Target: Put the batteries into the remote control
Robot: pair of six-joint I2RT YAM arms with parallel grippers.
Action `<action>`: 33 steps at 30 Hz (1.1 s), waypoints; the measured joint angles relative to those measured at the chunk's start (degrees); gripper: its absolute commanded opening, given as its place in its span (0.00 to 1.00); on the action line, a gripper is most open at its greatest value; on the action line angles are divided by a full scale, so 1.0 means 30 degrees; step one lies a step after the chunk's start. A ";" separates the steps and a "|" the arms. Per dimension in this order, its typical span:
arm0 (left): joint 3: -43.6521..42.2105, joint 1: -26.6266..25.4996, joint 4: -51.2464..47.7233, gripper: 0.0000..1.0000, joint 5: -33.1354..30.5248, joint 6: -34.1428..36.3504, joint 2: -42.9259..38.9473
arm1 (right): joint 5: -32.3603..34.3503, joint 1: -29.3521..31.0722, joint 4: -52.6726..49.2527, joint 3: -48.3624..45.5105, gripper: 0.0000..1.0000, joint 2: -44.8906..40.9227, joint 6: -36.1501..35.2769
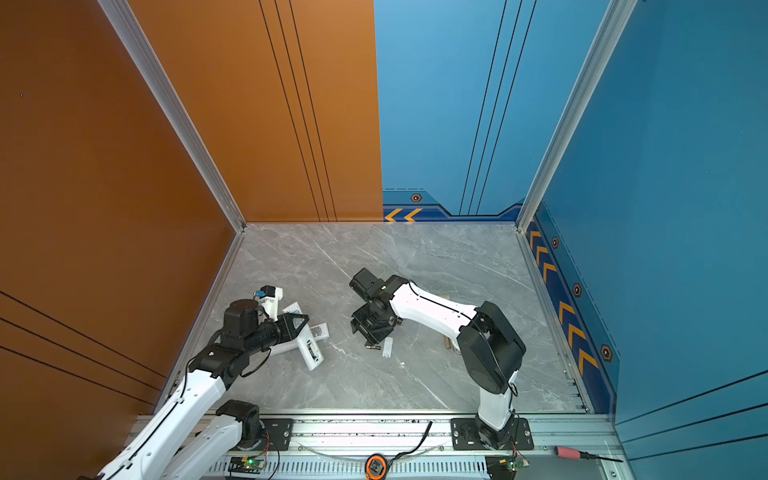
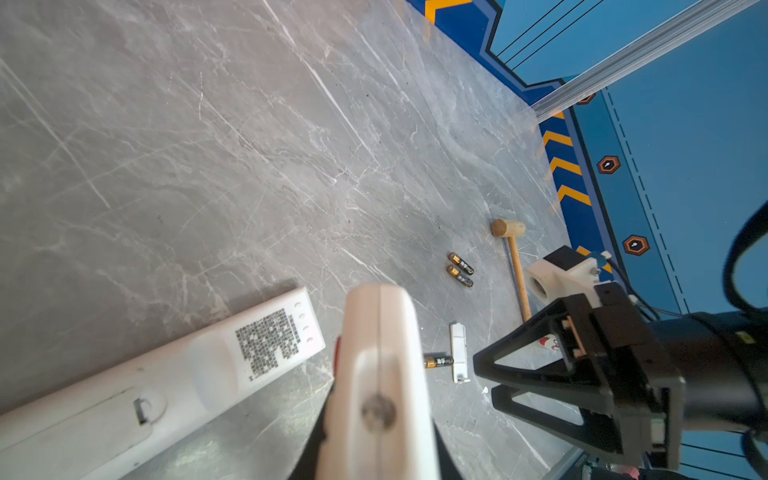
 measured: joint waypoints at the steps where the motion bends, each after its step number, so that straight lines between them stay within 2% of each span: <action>1: 0.0000 0.0022 0.0138 0.00 0.0051 0.0000 -0.0044 | 0.0197 0.0000 -0.0138 0.0022 0.45 0.0087 0.0321; 8: 0.0000 0.0109 0.1027 0.00 0.0357 -0.0022 -0.0991 | 0.1239 0.0000 -0.0466 0.0350 0.41 0.1617 0.1348; 17: 0.0000 0.0131 0.1078 0.00 0.0692 -0.0022 -0.1574 | 0.1953 0.0000 -0.0699 0.0699 0.38 0.2922 0.1574; 33: 0.0000 0.0612 0.1384 0.00 0.0925 -0.0168 -0.1545 | 0.2025 0.0255 -0.0707 0.0495 0.34 0.3905 0.1537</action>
